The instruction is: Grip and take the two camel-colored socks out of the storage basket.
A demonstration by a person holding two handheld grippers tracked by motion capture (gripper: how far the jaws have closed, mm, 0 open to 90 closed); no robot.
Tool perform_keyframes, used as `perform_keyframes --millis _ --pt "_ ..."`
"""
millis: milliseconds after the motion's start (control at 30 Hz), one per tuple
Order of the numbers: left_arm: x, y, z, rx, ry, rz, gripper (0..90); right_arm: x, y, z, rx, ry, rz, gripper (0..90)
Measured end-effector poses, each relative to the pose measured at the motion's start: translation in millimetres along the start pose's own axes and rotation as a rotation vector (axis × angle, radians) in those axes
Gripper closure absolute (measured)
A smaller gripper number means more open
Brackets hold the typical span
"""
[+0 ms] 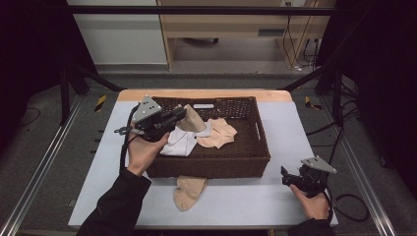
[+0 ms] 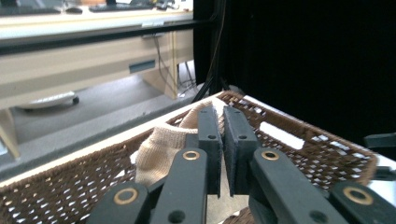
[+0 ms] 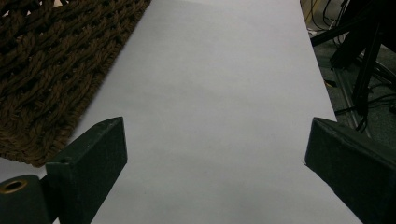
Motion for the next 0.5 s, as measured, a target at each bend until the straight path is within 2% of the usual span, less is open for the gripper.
perform_keyframes --millis 367,500 --pt "41.1 20.3 13.6 -0.002 0.072 -0.049 85.6 0.2 0.7 -0.1 0.004 0.001 -0.004 5.9" --pt "55.7 24.6 14.0 -0.006 0.088 -0.064 85.6 0.4 0.8 -0.3 0.001 0.001 -0.005 5.8"
Point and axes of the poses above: each handheld gripper's, and its own axes: x roughly backward along the jaws, z roughly out of its top, y roughly to its right, the point moved 9 cm from there along -x, roughly forward along the jaws, and after that the axes turned 12 degrees about z, right-handed, at the moved point
